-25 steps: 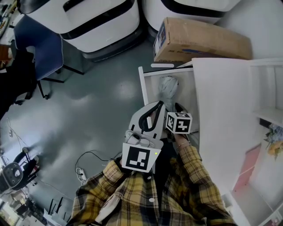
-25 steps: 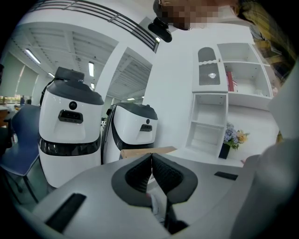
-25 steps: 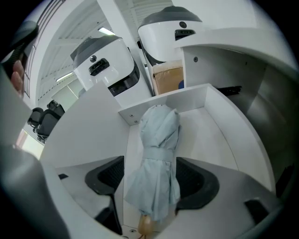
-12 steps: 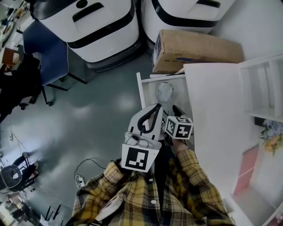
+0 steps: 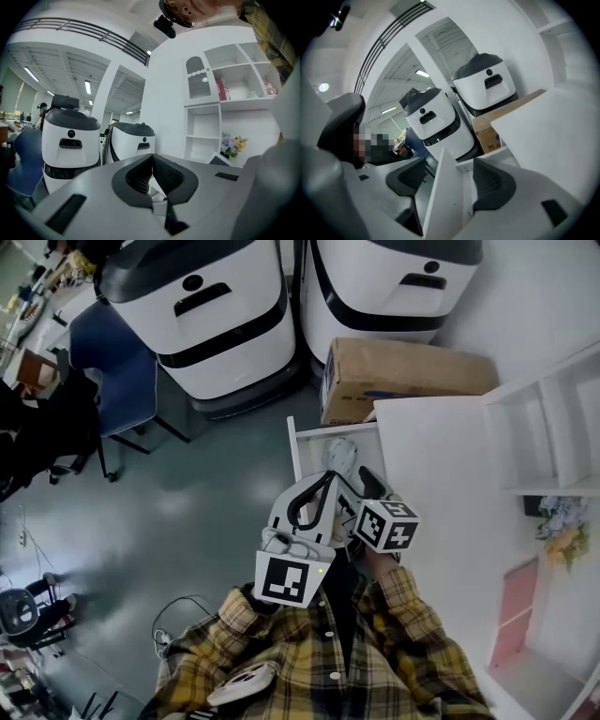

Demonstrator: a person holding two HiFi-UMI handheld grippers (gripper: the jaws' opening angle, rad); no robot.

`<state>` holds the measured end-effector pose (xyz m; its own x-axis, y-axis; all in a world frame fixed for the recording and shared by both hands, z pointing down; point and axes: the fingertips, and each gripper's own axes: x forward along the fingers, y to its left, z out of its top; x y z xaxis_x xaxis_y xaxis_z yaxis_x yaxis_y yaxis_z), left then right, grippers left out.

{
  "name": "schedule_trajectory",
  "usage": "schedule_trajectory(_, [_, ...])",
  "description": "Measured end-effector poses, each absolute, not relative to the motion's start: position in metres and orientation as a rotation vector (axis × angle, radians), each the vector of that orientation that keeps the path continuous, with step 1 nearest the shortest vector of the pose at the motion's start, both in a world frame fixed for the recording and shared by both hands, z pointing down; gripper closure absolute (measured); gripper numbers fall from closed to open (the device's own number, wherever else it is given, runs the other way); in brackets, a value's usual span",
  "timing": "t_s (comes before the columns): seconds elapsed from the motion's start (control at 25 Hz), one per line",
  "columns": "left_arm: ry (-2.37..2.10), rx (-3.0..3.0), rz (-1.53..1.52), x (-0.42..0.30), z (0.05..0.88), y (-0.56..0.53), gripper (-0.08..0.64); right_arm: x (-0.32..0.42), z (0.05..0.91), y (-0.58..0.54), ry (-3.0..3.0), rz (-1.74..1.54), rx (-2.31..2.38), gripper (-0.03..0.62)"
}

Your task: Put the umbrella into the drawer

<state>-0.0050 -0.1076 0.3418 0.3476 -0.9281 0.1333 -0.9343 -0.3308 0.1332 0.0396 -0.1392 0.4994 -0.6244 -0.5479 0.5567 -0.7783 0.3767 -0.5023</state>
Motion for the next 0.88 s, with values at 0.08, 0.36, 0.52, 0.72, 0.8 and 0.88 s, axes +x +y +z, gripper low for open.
schedule_trajectory(0.08, [-1.709, 2.433, 0.036, -0.005, 0.333, -0.106, 0.538, 0.037, 0.475, -0.140, -2.407, 1.057, 1.153, 0.267])
schedule_trajectory(0.36, [-1.754, 2.446, -0.026, -0.005, 0.304, -0.100, 0.538, 0.035, 0.394, -0.137, -2.629, 0.845, 1.105, 0.301])
schedule_trajectory(0.52, [-1.784, 2.473, -0.035, -0.006, 0.287, -0.093, 0.538, 0.028, 0.350, -0.125, -2.764, 0.772, 0.991, 0.323])
schedule_trajectory(0.72, [-1.818, 2.481, -0.064, -0.008, 0.267, -0.085, 0.538, 0.026, 0.308, -0.110, -2.874, 0.663, 0.929, 0.347])
schedule_trajectory(0.8, [-1.833, 2.484, -0.068, -0.009, 0.261, -0.081, 0.538, 0.026, 0.288, -0.106, -2.924, 0.585, 0.906, 0.360])
schedule_trajectory(0.88, [-1.845, 2.487, -0.075, -0.010, 0.255, -0.077, 0.538, 0.025, 0.269, -0.101, -2.974, 0.542, 0.870, 0.374])
